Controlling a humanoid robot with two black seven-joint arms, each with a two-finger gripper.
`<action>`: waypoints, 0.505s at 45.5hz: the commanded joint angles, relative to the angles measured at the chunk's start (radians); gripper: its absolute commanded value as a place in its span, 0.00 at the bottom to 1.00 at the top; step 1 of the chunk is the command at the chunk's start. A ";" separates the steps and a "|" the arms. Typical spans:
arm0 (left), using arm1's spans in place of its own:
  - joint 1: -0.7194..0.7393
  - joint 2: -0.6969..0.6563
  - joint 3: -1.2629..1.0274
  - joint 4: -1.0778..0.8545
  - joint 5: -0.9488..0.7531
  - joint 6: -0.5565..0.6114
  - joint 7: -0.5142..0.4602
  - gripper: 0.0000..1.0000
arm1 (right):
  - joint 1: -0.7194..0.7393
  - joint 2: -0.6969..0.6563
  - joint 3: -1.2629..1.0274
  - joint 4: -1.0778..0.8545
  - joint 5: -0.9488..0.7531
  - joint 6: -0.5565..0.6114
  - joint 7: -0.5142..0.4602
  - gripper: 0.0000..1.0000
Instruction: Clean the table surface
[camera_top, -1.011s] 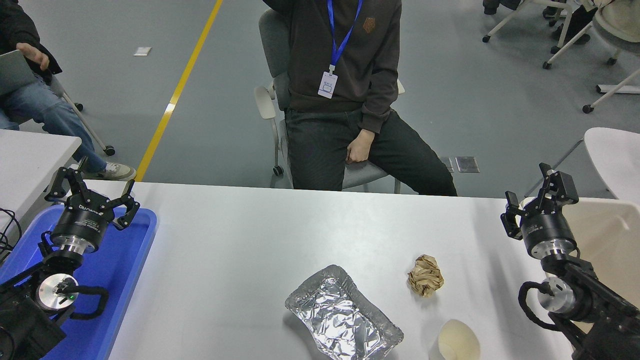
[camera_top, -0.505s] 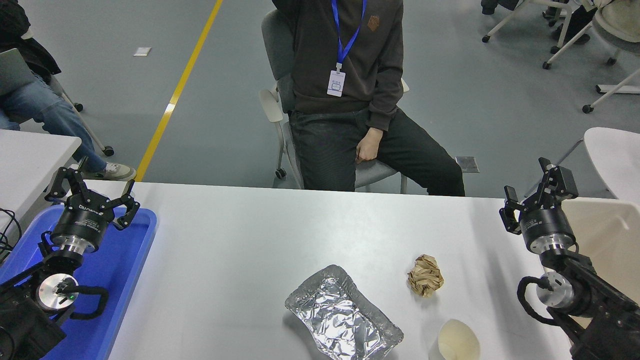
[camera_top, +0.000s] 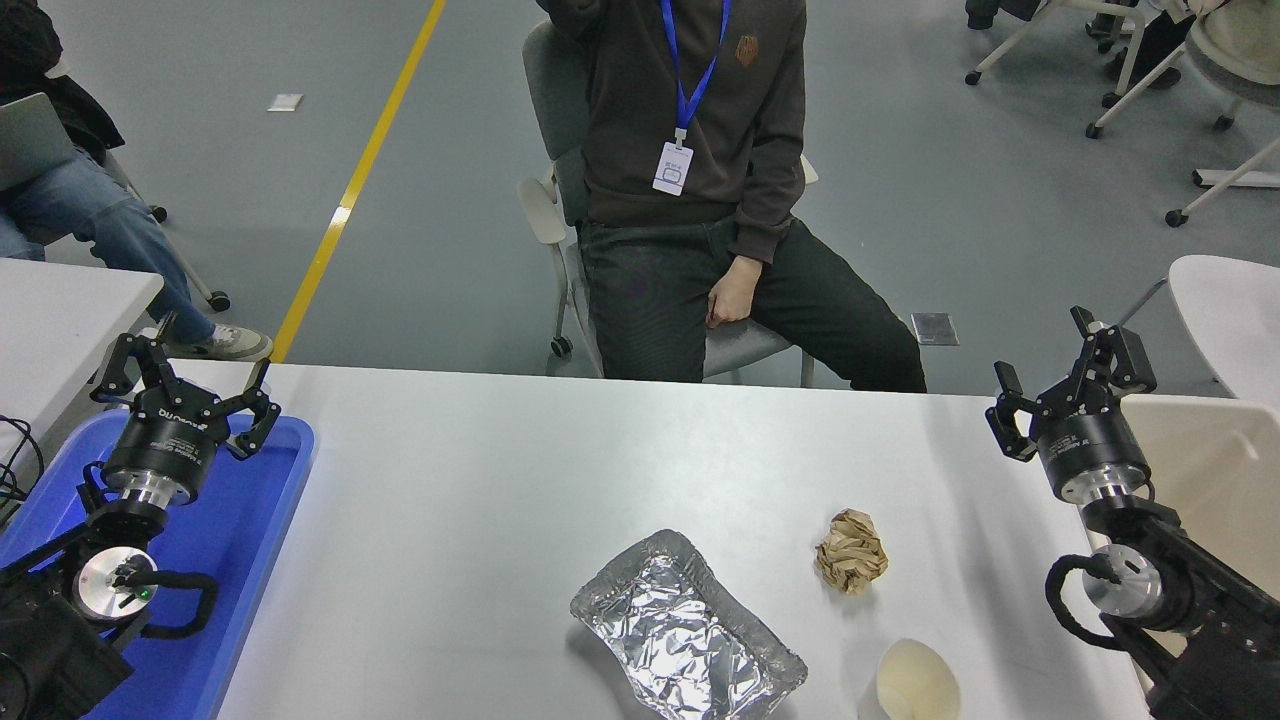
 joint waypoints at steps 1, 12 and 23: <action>0.000 0.000 0.000 0.000 0.000 0.000 0.000 1.00 | 0.027 -0.015 -0.056 0.006 0.014 -0.061 -0.069 0.99; 0.000 0.000 0.000 0.000 0.000 0.000 0.000 1.00 | 0.010 -0.144 -0.071 0.185 0.013 -0.115 -0.203 0.99; 0.000 0.000 0.000 0.000 0.000 0.000 0.000 1.00 | -0.025 -0.264 -0.123 0.405 -0.110 -0.092 -0.209 0.99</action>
